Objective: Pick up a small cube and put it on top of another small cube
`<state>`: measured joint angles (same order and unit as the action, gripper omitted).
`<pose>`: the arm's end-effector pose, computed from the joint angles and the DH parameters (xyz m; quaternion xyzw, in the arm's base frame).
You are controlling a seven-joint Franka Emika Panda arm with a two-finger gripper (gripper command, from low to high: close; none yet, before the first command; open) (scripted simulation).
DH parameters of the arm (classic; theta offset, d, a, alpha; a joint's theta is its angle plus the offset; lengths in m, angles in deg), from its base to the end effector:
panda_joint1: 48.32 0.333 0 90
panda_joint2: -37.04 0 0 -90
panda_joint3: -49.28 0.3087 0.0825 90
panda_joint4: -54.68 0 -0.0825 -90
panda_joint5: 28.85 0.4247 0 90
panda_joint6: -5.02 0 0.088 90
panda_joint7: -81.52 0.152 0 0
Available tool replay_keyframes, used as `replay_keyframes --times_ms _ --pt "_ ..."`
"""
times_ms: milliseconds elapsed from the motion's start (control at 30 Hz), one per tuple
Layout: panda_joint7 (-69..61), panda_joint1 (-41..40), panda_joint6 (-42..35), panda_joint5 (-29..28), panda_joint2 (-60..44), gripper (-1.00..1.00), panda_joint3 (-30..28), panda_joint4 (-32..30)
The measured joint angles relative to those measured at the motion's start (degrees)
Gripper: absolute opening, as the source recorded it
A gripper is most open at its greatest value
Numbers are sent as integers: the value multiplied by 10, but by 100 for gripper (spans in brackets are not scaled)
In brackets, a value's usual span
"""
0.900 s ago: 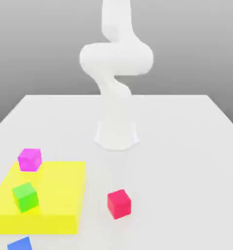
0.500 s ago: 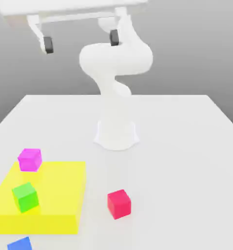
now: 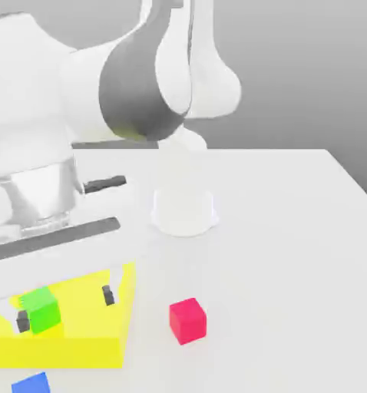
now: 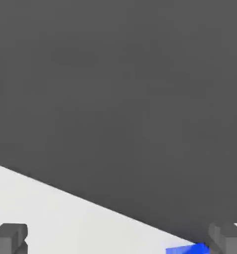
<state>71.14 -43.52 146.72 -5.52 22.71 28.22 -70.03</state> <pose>0.5732 -0.1619 0.2078 -0.9756 0.1983 -0.0560 0.0758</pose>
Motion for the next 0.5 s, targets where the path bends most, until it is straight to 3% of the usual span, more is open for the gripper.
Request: replay_keyframes --times_ms 233,367,400,500 --pt "-74 -30 48 -35 -109 0 -11 9" --pt "-108 -60 103 -9 -190 0 20 28" --pt "-114 -67 114 -2 -204 -100 28 32" --pt "-114 -67 113 -1 -204 -100 28 32"
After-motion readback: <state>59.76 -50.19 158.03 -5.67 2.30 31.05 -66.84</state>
